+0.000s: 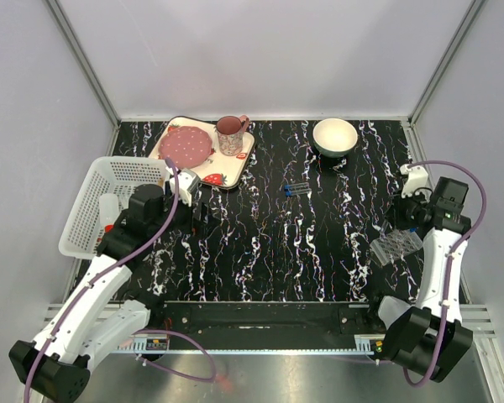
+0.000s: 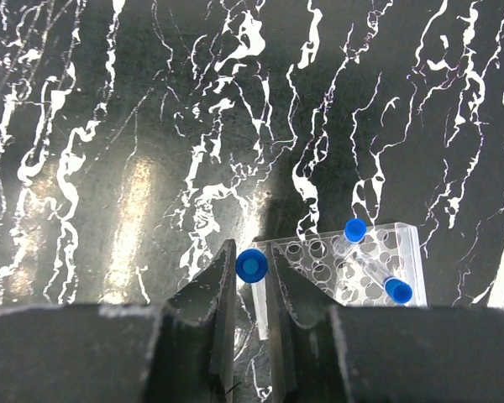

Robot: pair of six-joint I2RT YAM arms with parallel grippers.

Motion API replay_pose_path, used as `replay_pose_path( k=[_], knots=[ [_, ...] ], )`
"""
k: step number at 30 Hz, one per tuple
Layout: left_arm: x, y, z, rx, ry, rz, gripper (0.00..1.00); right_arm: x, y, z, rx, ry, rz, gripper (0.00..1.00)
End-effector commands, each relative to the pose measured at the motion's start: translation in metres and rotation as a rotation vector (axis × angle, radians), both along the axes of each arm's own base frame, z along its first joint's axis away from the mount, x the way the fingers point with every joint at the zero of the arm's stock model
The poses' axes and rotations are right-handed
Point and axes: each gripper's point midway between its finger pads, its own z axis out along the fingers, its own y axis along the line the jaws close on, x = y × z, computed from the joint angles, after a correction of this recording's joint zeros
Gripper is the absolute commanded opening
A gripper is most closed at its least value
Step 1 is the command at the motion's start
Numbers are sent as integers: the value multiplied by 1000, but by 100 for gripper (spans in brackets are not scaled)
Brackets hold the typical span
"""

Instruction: Organize the chemistry lab equipment

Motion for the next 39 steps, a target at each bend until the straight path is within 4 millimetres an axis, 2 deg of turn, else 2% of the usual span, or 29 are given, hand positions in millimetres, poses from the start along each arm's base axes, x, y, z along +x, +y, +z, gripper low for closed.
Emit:
replay_pose_path(
  k=[1,5,22,39],
  knots=[
    [4,0,7,-1,-39,-5,99,17,-17,0,-99,-86,4,15],
    [4,-1,6,0,-39,-7,99,19,-24,-15,-118,-64,-9,15],
    [5,-2,2,5,-24,-19,99,22,-35,-46,-128,-9,-57,15],
    [3,-5,2,-3,-18,-33,99,13,-29,-54,-112,20,-22,16]
  ],
)
